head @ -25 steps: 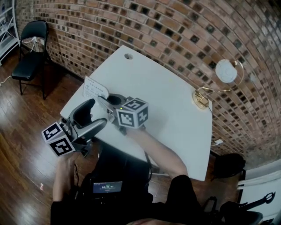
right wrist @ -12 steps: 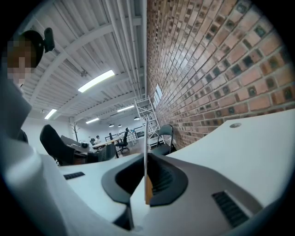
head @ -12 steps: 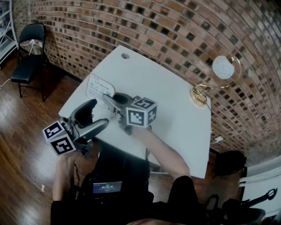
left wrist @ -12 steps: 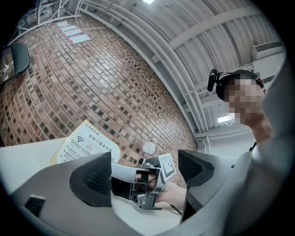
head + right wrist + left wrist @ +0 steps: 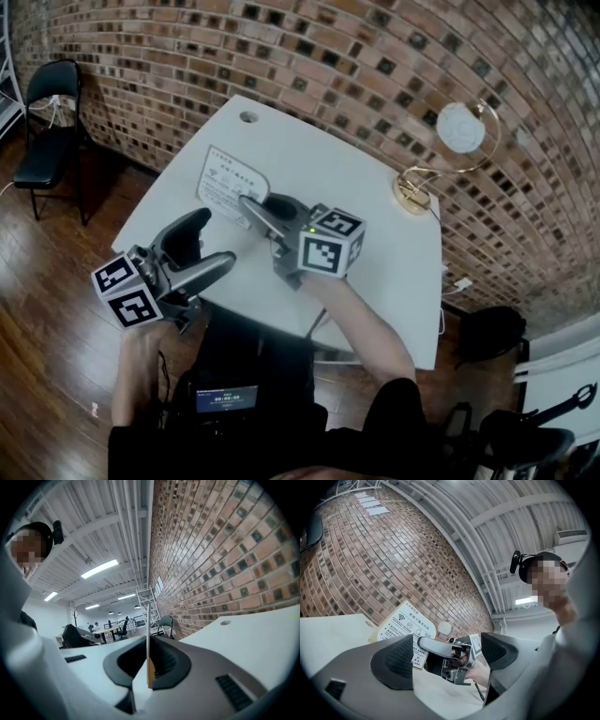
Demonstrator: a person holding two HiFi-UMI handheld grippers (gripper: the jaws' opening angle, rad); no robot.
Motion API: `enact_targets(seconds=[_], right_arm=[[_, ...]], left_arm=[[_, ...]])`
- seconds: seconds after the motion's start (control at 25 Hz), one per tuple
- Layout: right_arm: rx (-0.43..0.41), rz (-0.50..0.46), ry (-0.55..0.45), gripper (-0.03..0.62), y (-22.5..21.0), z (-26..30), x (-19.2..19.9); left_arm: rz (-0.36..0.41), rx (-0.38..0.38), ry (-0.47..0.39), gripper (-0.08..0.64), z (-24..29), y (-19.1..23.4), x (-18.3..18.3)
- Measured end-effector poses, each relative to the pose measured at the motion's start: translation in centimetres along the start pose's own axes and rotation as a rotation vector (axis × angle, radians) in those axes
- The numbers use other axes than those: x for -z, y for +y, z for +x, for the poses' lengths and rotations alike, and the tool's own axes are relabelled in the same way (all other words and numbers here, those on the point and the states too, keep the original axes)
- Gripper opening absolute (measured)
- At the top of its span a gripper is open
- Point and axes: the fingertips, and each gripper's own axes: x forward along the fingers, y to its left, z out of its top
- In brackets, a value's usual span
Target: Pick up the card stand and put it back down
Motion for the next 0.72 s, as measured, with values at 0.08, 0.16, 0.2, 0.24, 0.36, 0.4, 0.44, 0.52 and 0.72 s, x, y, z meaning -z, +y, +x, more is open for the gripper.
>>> enact_targets(seconds=[0.08,0.16,0.2,0.24,0.36,0.4,0.44,0.52,0.72], right_arm=[[0.006,0.002,-0.013,0.032,-0.1,-1.0,-0.6],[0.013,0.001,-0.025,0.032,-0.1,-2.1,-1.1],[0.016,0.0,-0.031,0.032,-0.1,-2.6,-1.3],[0.018,-0.002,-0.036,0.032,0.0,-3.1,-1.5],[0.027,-0.015,-0.049,0.032,0.3,-4.6,-2.2],[0.03,-0.021,-0.053,0.032,0.4,-5.1,-2.4],[0.032,-0.027,-0.057,0.032,0.6,-5.7,-2.6],[0.036,-0.039,-0.065,0.032,1.0,-6.8,-3.0],[0.05,-0.051,-0.084,0.032,1.3,-9.0,-3.6]], left_arm=[[-0.003,0.015,0.0,0.446,0.6,-0.4,0.0],[-0.005,0.034,0.0,0.446,1.2,-0.9,0.0],[-0.005,0.044,0.002,0.446,1.5,-1.1,0.1],[-0.003,0.054,0.005,0.446,1.7,-1.4,0.1],[-0.001,0.083,0.014,0.446,2.5,-2.1,0.4],[-0.001,0.091,0.016,0.446,2.8,-2.4,0.5],[-0.001,0.098,0.019,0.446,3.2,-2.7,0.6],[-0.003,0.113,0.024,0.446,3.8,-3.2,1.0],[-0.023,0.148,0.03,0.446,5.2,-4.1,1.5]])
